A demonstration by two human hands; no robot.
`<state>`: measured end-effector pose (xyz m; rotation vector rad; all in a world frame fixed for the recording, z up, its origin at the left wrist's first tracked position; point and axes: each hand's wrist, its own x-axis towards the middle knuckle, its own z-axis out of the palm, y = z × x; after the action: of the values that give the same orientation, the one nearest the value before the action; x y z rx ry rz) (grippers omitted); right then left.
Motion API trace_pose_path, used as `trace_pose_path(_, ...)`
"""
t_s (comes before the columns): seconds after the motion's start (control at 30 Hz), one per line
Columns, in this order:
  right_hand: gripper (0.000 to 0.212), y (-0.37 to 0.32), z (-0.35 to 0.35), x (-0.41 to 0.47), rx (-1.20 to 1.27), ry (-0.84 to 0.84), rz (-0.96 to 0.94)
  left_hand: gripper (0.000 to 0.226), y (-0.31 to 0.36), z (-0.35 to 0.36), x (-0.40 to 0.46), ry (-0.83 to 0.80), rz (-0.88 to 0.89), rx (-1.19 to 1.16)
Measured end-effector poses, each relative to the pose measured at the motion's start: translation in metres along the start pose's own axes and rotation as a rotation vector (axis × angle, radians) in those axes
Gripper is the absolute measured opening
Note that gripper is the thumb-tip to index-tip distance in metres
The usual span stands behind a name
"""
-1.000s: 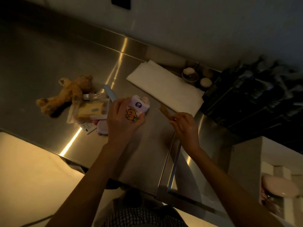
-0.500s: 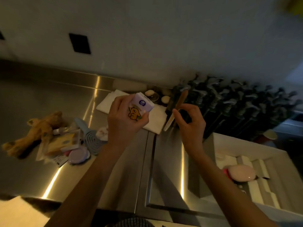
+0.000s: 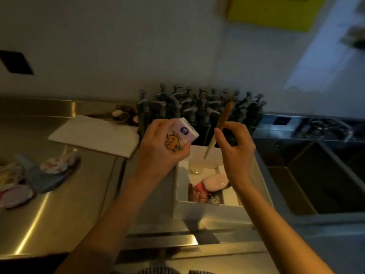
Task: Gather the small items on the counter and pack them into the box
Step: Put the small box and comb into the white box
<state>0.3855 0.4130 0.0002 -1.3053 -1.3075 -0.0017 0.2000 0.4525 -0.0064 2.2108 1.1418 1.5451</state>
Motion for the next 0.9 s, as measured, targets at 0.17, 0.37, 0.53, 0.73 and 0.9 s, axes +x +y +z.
trace_pose_path(0.17,0.02,0.05,-0.069,-0.011,0.004,-0.014,0.077,0.059,0.027,0.067,-0.026,-0.071,-0.043,-0.042)
trace_pose_path(0.37,0.016,0.095,-0.115,-0.03,-0.028,-0.08,0.186,0.064,0.026,0.125,-0.051,-0.248,-0.161,0.025)
trace_pose_path(0.53,0.017,0.113,-0.12,-0.039,-0.083,-0.15,0.217,0.067,0.022,0.141,-0.057,-0.37,-0.239,0.051)
trace_pose_path(0.73,0.016,0.114,-0.111,-0.033,-0.104,-0.139,0.263,0.08,0.019,0.141,-0.041,-0.389,-0.154,0.195)
trace_pose_path(0.9,0.021,0.122,-0.106,-0.023,-0.288,-0.277,0.212,0.075,0.011,0.137,-0.027,-0.427,-0.095,0.3)
